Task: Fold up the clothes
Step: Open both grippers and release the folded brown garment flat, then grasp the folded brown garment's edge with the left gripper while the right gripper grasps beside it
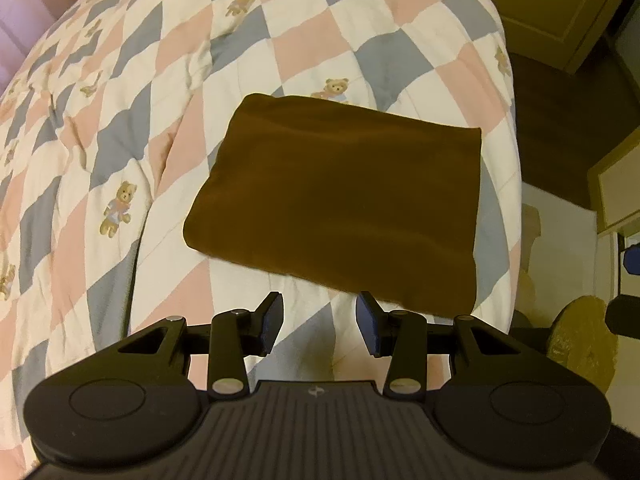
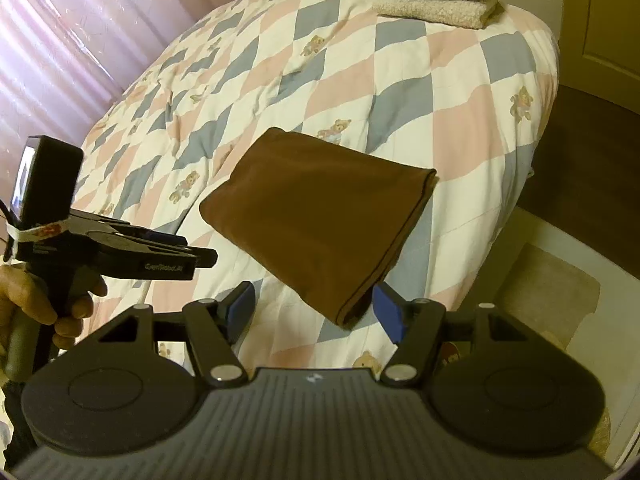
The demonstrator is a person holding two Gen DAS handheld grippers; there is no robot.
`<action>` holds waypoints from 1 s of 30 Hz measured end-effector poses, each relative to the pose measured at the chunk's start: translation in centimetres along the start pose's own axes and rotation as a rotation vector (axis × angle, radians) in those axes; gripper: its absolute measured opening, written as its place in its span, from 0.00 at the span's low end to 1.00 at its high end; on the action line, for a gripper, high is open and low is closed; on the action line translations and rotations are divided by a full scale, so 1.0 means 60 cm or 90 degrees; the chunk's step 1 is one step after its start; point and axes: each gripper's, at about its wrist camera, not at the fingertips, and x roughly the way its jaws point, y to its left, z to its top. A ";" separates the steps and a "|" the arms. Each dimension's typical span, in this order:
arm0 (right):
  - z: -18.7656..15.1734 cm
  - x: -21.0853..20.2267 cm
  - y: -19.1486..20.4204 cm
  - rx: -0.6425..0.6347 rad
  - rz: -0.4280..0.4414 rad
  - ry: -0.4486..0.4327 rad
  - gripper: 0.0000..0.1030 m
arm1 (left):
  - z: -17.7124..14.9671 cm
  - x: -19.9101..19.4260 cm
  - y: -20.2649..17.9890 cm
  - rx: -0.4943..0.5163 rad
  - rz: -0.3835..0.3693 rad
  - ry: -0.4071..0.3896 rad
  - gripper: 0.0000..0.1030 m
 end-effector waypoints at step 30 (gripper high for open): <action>-0.017 0.223 -0.153 0.246 0.112 0.040 0.65 | 0.160 0.165 0.241 -0.010 -0.214 -0.043 0.70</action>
